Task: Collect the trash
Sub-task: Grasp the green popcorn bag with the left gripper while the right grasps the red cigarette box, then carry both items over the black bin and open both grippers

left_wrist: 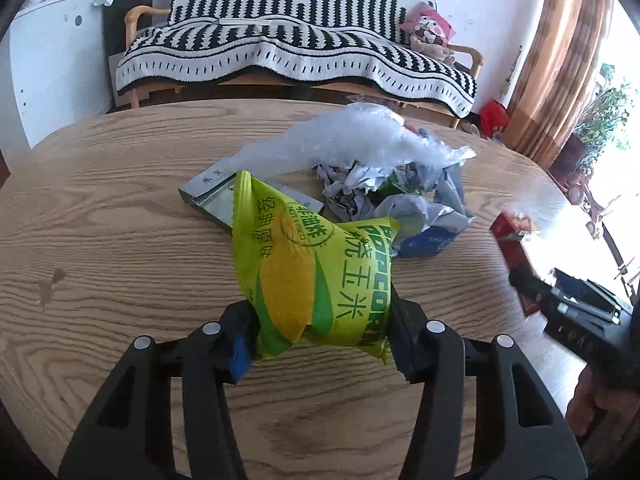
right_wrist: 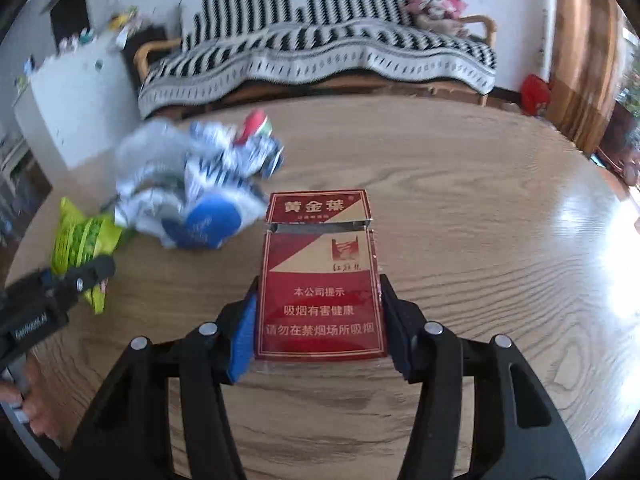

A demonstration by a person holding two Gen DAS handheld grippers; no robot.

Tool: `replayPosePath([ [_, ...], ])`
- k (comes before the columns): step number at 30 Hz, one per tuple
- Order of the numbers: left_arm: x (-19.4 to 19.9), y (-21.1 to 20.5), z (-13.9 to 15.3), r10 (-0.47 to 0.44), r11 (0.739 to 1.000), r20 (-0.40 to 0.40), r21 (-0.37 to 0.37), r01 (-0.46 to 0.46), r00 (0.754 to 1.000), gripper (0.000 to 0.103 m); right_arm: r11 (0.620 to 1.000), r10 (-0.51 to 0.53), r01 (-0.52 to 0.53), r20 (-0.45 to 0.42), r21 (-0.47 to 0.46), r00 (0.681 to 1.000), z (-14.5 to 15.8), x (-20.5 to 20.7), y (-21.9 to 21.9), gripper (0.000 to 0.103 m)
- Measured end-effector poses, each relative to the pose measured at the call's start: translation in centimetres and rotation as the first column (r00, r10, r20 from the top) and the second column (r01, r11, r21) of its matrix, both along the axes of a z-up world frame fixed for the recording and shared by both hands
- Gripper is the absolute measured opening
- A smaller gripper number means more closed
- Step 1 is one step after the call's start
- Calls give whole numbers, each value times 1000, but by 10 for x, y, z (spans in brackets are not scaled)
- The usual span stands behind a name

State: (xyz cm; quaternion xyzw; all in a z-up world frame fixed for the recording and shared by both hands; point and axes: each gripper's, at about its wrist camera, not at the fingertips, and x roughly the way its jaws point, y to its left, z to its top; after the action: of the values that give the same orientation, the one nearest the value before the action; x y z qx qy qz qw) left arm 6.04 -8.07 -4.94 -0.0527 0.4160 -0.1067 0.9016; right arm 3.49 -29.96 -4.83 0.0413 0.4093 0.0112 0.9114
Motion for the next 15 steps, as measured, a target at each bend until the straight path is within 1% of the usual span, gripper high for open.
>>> replayPosePath([
  [1, -1, 0, 0, -2, 1000, 0, 3, 2, 1000, 53, 1000, -19, 19, 15, 11, 1000, 3, -2, -4, 54],
  [3, -3, -2, -2, -5, 1000, -3, 16, 5, 1000, 53, 999, -33, 33, 11, 27, 999, 3, -3, -8, 54],
  [6, -4, -4, -4, -8, 1000, -6, 28, 9, 1000, 53, 995, -43, 46, -34, 88, 998, -2, -2, -15, 54],
  [8, -5, -4, -3, -7, 999, -2, 31, 7, 1000, 53, 995, -55, 58, -39, 87, 998, -3, -3, -15, 54],
  [12, -14, -11, 6, -32, 997, 34, 68, 30, 999, 53, 994, -77, 77, 4, 83, 997, 6, -9, -17, 54],
  [15, -19, -22, 14, -56, 997, 30, 56, 55, 998, 53, 987, -93, 90, 15, 136, 996, 11, -21, -26, 54],
])
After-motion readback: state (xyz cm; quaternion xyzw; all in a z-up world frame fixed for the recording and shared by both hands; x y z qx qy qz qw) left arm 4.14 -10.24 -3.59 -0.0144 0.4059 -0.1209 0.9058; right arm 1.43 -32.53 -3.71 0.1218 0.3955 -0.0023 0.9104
